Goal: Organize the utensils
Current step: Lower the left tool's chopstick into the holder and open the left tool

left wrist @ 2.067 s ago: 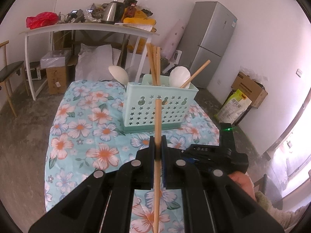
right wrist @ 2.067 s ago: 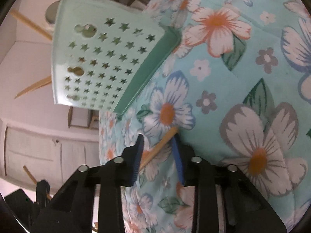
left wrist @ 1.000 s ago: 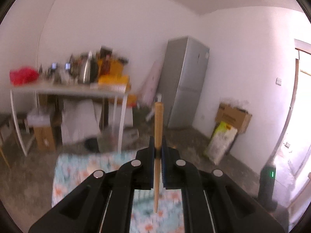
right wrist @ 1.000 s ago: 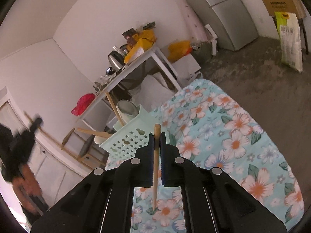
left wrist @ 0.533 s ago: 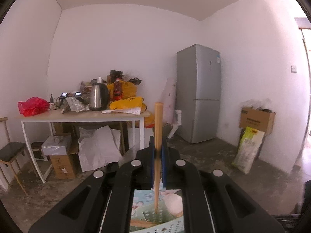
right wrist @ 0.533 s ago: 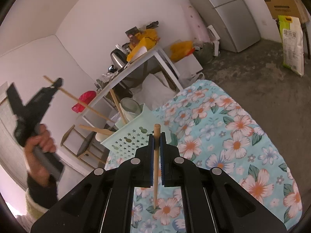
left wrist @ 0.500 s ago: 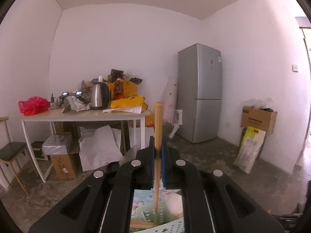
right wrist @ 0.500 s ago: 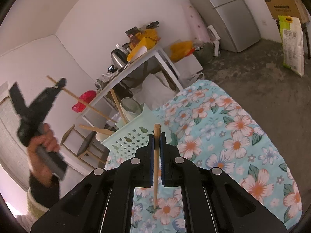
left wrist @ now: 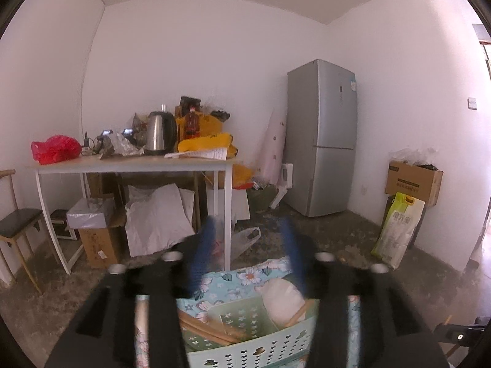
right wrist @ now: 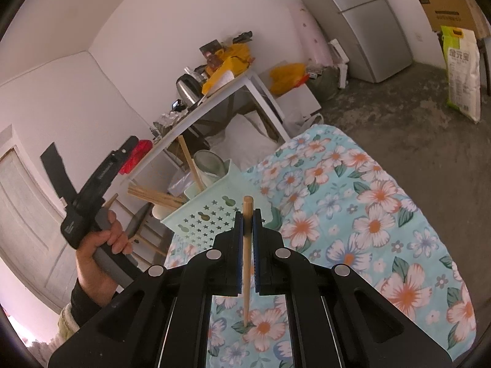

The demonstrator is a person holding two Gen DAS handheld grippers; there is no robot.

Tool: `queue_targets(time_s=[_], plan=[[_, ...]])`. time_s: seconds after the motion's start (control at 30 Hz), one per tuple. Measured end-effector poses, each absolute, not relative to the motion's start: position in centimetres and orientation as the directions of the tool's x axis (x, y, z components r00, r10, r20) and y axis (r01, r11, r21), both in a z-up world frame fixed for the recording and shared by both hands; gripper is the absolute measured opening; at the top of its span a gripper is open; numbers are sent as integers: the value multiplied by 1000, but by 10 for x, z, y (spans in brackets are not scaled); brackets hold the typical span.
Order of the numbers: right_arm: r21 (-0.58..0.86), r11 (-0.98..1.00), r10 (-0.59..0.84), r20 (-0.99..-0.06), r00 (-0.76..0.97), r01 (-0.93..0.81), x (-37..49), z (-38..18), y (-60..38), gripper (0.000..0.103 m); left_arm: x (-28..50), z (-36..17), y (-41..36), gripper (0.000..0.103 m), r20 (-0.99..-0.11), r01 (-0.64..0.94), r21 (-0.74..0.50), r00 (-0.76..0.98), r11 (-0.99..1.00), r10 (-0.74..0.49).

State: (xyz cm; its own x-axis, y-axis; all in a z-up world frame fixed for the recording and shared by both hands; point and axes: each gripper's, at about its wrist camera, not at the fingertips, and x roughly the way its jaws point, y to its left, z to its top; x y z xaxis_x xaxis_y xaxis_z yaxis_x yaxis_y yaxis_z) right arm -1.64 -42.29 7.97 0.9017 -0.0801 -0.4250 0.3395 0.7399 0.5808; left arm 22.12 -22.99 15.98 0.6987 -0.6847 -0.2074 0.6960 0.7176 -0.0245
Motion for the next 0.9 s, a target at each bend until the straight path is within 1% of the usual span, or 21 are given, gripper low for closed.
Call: queue_targets(time_s=[0.23, 0.43, 0.6, 0.77, 0.9], plan=[[570, 751, -83, -421, 903, 334, -18, 83, -420, 4, 200, 176, -207, 63, -194, 704, -18, 694, 710, -693], [527, 798, -92, -374, 923, 293, -19, 108, -414, 4, 178, 178, -179, 78, -232, 714, -44, 673, 699, -702], [461, 857, -100, -285, 953, 228, -13, 149, -407, 4, 162, 161, -152, 89, -305, 701, -44, 669, 712, -678], [384, 909, -99, -177, 979, 161, 1, 192, -398, 4, 155, 139, -122, 94, -360, 667, -81, 673, 741, -646], [298, 945, -111, -89, 990, 133, 15, 221, -390, 4, 149, 124, -102, 96, -379, 638, -95, 686, 764, -620]])
